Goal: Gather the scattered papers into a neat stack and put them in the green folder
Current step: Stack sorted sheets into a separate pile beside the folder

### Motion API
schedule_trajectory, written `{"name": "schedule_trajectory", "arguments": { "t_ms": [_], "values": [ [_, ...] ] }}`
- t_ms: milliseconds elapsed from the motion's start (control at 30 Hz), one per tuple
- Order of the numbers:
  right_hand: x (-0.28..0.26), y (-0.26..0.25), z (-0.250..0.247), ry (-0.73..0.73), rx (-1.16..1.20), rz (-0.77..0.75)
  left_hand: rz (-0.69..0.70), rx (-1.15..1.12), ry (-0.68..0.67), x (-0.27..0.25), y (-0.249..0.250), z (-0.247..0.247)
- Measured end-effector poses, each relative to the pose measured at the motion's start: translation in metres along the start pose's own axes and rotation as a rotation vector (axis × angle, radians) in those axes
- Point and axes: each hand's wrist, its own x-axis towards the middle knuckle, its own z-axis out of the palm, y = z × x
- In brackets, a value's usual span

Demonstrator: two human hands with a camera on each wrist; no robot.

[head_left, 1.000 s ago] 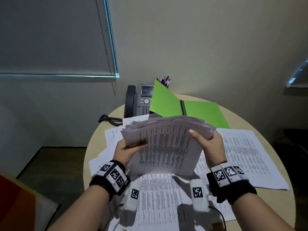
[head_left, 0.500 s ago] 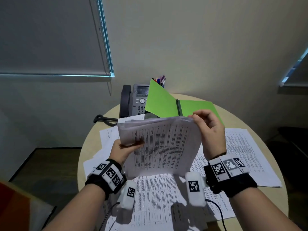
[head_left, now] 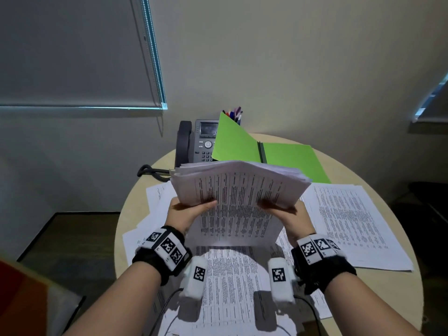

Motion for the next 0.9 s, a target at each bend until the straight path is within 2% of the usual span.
{"name": "schedule_trajectory", "arguments": {
  "t_ms": [100, 200, 300, 400, 500, 567, 700, 833, 900],
  "values": [
    [0.001, 0.008, -0.007, -0.004, -0.063, 0.061, -0.057, 0.07, -0.051, -0.003, -0.011, -0.002],
    [-0.005, 0.021, -0.003, -0.053, -0.102, 0.105, -0.116, 0.103, 0.001, -0.009, -0.026, 0.0],
    [-0.003, 0.022, -0.001, -0.008, -0.08, 0.077, -0.124, 0.068, 0.064, -0.007, -0.029, 0.001],
    [0.001, 0.021, -0.004, 0.002, -0.098, 0.041, -0.133, 0.044, 0.058, -0.008, -0.03, -0.001],
    [-0.006, 0.033, -0.001, 0.031, -0.069, 0.158, -0.286, 0.047, 0.072, -0.015, -0.043, 0.002],
    [-0.01, 0.036, 0.003, 0.036, -0.082, 0.188, -0.308, 0.073, 0.079, -0.011, -0.047, 0.003],
    [-0.005, 0.034, -0.004, 0.057, -0.09, 0.114, -0.293, 0.107, 0.073, -0.006, -0.036, 0.005],
    [-0.012, 0.05, -0.006, 0.057, -0.247, 0.275, -0.369, 0.259, 0.072, -0.015, -0.055, 0.011],
    [-0.012, 0.05, -0.009, 0.054, -0.284, 0.279, -0.374, 0.24, 0.081, -0.009, -0.068, 0.017]
  ]
}}
